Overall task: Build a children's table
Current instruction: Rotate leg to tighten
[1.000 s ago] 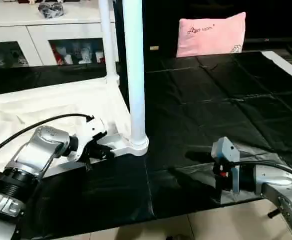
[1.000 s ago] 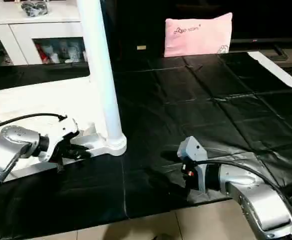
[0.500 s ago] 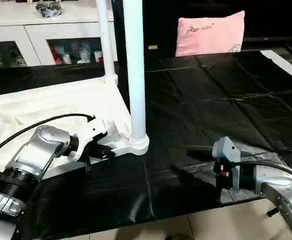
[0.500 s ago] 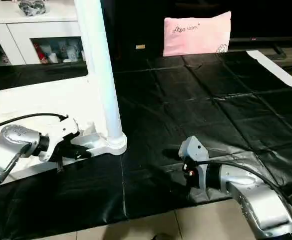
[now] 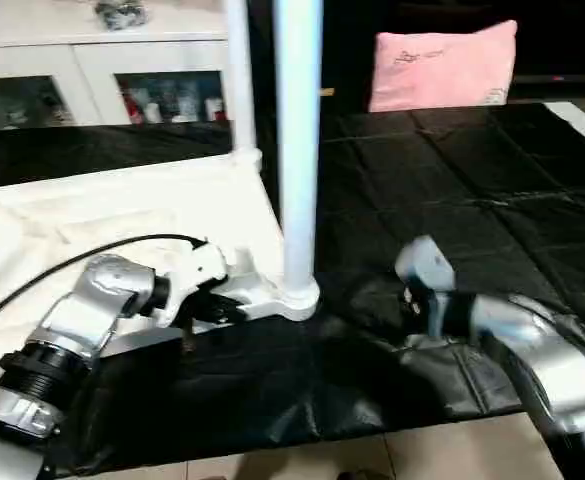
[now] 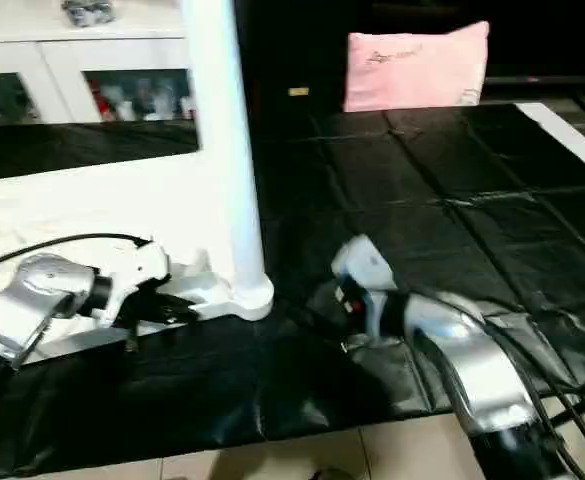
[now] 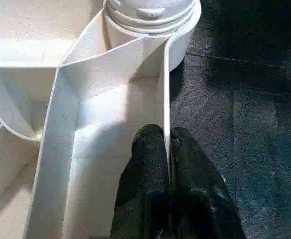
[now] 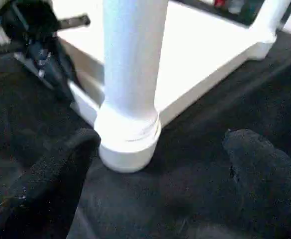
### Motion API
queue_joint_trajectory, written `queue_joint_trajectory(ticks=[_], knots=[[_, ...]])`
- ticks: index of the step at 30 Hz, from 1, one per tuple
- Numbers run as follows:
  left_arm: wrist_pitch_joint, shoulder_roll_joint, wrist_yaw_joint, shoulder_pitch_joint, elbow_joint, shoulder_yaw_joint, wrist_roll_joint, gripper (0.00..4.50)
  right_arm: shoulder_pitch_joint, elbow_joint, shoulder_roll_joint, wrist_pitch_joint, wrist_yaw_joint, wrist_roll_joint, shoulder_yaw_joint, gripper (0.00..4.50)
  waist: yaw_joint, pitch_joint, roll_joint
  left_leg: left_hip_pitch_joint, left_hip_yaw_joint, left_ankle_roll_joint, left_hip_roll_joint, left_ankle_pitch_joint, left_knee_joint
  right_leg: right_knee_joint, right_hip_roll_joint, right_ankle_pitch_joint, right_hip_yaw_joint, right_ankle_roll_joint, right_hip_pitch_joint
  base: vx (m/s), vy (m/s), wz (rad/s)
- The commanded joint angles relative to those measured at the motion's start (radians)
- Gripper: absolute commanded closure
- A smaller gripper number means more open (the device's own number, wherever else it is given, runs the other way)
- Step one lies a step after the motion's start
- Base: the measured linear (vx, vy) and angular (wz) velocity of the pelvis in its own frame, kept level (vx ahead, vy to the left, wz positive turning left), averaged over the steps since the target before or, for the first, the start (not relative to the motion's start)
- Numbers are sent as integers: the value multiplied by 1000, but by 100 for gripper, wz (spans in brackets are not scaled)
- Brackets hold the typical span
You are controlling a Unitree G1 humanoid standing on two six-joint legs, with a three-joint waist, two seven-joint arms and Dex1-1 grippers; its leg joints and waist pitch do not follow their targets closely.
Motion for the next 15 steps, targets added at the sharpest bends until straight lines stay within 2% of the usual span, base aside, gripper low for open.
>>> queue_joint_trajectory(ticks=[1, 5, 6, 8, 9, 12, 13, 15], knots=[[-32, -16, 14, 9, -24, -4, 4, 447, -14, 24, 11, -4, -9, 3, -4, 0, -5, -59, 4, -10, 15, 25, 29, -118, -89, -53, -42, -217, 28, -238, 62, 0, 0, 0], [-24, -7, 25, 18, -25, 4, 10, 447, -30, 32, 34, -9, -13, 15, -11, 0, -4, -60, 3, -13, 16, 23, 29, -120, -90, -51, -43, -217, 28, -239, 64, 0, 0, 0], [-24, -4, 26, 19, -24, 3, 15, 422, -33, 40, 35, -32, -26, -10, -2, 0, -3, -59, 3, -12, 16, 21, 30, -122, -90, -52, -44, -229, 28, -232, 63, 0, 0, 0], [-22, -3, 28, 19, -23, 5, 17, 422, -35, 45, 40, -37, -30, -15, 2, 0, -3, -59, 5, -11, 17, 16, 29, -130, -90, -54, -44, -242, 28, -227, 62, 0, 0, 0], [-20, -2, 33, 19, -22, 6, 20, 389, -35, 46, 44, -38, -36, -18, 2, 0, -4, -58, 4, -12, 17, 14, 28, -135, -91, -55, -43, -250, 27, -222, 63, 0, 0, 0], [-14, -6, 53, 17, -17, 15, 27, 389, -41, 52, 52, -59, -69, -49, 8, 0, -6, -60, 6, -13, 16, 9, 28, -123, -90, -53, -43, -230, 26, -222, 64, 0, 0, 0], [-14, -7, 53, 17, -16, 16, 27, 389, -42, 54, 54, -66, -68, -48, 8, 0, -6, -60, 10, -13, 15, 8, 28, -123, -90, -52, -43, -225, 26, -224, 64, 0, 0, 0], [-20, -12, 59, 21, -15, 26, 20, 389, -45, 64, 67, -88, -58, -38, -5, 0, -9, -61, 11, -13, 16, 10, 28, -128, -90, -52, -43, -216, 26, -233, 64, 0, 0, 0]])
